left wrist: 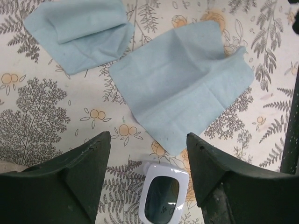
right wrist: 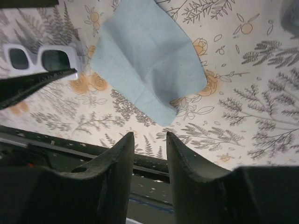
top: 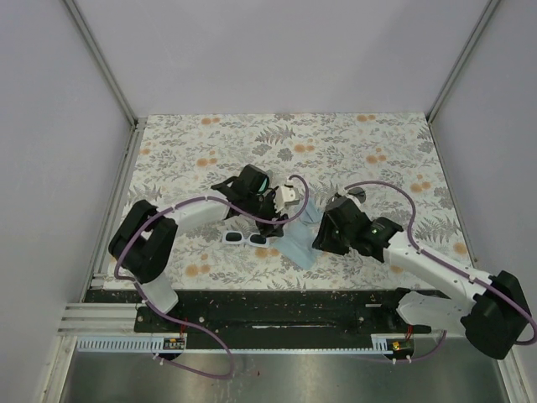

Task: Organize the sunglasses
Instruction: Pick up the glasses cleaning cloth from the center of the board.

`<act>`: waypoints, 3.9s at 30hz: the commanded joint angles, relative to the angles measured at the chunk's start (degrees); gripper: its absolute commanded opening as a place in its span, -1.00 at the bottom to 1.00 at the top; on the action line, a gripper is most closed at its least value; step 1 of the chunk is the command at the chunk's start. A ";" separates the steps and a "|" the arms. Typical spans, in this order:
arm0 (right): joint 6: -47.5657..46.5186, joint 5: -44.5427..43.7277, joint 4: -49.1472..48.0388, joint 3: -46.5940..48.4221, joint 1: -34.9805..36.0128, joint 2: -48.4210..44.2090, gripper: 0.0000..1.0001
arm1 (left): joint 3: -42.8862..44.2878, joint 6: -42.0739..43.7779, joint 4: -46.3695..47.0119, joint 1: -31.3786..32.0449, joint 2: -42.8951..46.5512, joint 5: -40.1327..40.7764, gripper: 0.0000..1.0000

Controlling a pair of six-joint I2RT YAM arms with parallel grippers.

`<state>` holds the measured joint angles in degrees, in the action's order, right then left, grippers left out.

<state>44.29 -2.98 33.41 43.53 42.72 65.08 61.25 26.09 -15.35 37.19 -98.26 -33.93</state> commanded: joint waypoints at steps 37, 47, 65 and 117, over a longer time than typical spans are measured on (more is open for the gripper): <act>24.26 -6.25 -5.02 -5.74 0.43 -9.97 -0.14 | 10.99 25.42 -9.69 5.44 -12.13 1.85 -0.76; 9.87 -8.17 -4.93 -3.89 0.35 -9.09 -0.18 | 9.94 22.00 -12.33 6.67 -6.34 2.73 -1.00; -14.23 -4.84 -14.32 -2.83 1.84 1.98 -0.18 | 7.57 13.47 -11.98 6.84 -1.76 7.91 -1.00; -18.89 -13.64 -28.13 -7.32 13.79 13.23 -0.33 | 11.25 13.82 -11.37 2.63 -7.39 -1.49 -1.00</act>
<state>27.79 -17.54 7.25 32.69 55.02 76.90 69.41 39.59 -27.75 38.83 -105.19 -31.51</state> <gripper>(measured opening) 0.365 0.015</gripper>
